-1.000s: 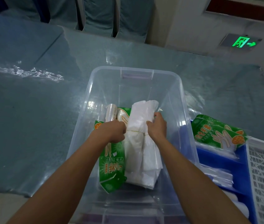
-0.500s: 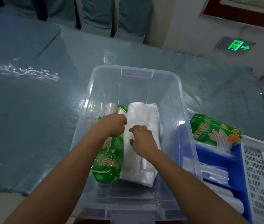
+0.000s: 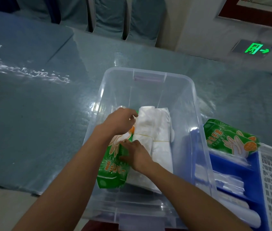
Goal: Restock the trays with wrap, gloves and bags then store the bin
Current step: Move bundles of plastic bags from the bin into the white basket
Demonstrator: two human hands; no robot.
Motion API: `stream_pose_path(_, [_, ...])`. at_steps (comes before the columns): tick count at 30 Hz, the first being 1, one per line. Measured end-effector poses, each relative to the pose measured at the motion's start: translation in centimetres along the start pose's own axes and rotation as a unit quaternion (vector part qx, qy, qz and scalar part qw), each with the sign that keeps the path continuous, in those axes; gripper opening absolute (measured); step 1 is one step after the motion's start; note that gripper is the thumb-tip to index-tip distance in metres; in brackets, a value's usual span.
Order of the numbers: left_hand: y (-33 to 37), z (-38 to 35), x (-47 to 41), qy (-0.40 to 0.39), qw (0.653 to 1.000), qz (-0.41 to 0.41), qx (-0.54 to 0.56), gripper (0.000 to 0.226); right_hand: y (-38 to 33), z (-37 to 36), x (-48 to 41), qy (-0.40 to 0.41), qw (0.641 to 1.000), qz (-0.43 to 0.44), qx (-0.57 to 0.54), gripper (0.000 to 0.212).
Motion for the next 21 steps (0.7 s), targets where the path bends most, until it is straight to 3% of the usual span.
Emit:
stream_pose_path(2, [0.0, 0.1, 0.1, 0.0, 1.0, 0.002, -0.001, 0.029, 0.4, -0.1, 0.0, 0.013, 0.999, 0.022, 0.025, 0.051])
stream_pose_path(7, [-0.1, 0.2, 0.2, -0.001, 1.0, 0.006, -0.011, 0.03, 1.3, 0.0, 0.4, 0.037, 0.993, -0.02, -0.107, 0.048])
stream_pose_path(11, [-0.1, 0.2, 0.2, -0.006, 1.0, 0.011, -0.009, 0.03, 1.2, 0.5, 0.4, 0.061, 0.989, -0.051, -0.124, 0.045])
stream_pose_path(21, [0.4, 0.2, 0.1, -0.024, 1.0, -0.001, -0.013, 0.031, 4.3, 6.4, 0.7, 0.163, 0.978, -0.117, -0.05, 0.042])
Point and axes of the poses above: each hand's wrist, its own x-axis away from the middle knuckle, its own z-axis out of the back of the hand, y = z × x, the point moved 2 cm from there along -x, towards the middle knuckle, and after that the axes turned 2 degrees about -x, right-handed, at the moved point
